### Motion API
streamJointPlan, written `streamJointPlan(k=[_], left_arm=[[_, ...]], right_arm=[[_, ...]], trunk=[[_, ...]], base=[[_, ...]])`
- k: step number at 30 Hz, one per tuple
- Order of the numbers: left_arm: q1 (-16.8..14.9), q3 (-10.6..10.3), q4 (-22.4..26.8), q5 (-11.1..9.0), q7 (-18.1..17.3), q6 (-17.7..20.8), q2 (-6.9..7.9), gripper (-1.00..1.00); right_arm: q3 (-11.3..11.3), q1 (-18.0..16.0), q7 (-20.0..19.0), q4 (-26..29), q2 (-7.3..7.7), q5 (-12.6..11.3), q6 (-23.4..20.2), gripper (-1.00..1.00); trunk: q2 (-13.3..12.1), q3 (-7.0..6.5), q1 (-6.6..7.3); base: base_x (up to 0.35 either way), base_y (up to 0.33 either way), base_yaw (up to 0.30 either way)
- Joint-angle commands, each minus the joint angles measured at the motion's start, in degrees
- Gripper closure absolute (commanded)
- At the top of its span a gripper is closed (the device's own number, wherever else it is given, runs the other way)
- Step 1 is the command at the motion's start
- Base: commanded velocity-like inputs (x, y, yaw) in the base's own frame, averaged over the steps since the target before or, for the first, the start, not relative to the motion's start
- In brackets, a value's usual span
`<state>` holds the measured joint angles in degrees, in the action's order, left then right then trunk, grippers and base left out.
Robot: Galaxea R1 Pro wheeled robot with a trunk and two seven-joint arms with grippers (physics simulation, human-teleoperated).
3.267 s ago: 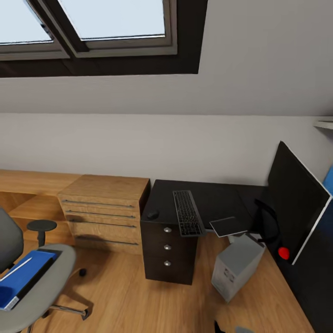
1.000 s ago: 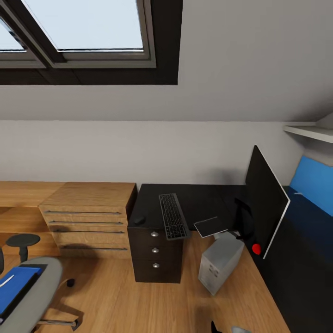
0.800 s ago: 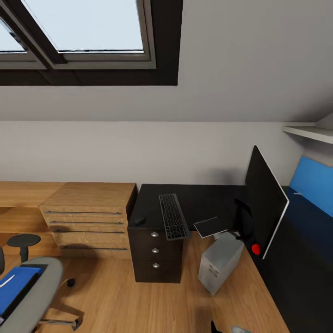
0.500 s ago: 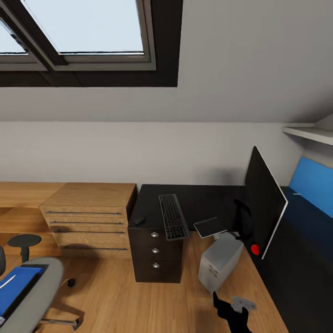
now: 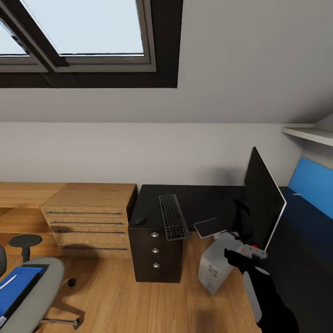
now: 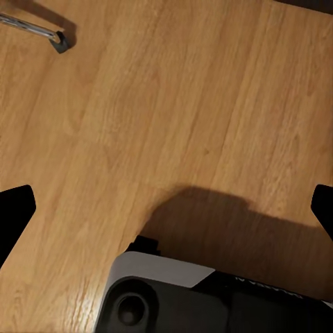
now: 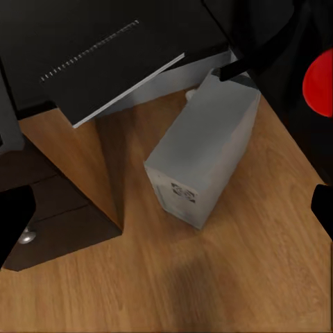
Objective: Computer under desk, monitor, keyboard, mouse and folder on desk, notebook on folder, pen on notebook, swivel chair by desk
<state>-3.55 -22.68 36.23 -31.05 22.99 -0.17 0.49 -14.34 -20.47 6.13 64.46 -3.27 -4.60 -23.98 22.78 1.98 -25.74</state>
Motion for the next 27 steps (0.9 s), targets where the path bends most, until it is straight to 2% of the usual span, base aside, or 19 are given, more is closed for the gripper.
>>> streamJointPlan(k=[1,7,11,18,27], left_arm=[[-0.1,-0.3,0.1,-0.3,0.4,0.0,0.05,-1.00],[-0.1,-0.3,0.1,-0.2,0.2,-0.1,0.01,-1.00],[-0.1,-0.2,0.1,-0.3,0.0,-0.1,0.00,-1.00],[-0.1,-0.1,0.0,-0.3,0.0,-0.1,0.04,-1.00],[-0.1,-0.3,-1.1,-0.2,0.0,-0.1,0.02,-1.00]], right_arm=[[-0.1,0.1,0.7,1.3,-0.27,-0.5,-1.3,-1.00],[-0.2,0.6,1.4,2.5,-0.47,-0.4,-2.4,-1.00],[-0.2,0.9,1.5,1.8,-0.21,-0.4,-1.2,-1.00],[-0.2,1.0,1.2,-0.5,0.04,-0.3,2.4,-1.00],[-0.2,1.0,1.1,-1.4,1.80,-0.1,3.6,-1.00]], trunk=[[0.1,0.14,-0.04],[0.1,0.14,-0.04],[0.1,0.14,-0.04],[0.1,0.14,-0.04],[0.1,0.14,-0.04]], base=[[0.000,0.000,0.000],[0.000,0.000,0.000],[0.000,0.000,-0.062],[0.000,0.000,-0.227],[0.000,0.000,-0.261]])
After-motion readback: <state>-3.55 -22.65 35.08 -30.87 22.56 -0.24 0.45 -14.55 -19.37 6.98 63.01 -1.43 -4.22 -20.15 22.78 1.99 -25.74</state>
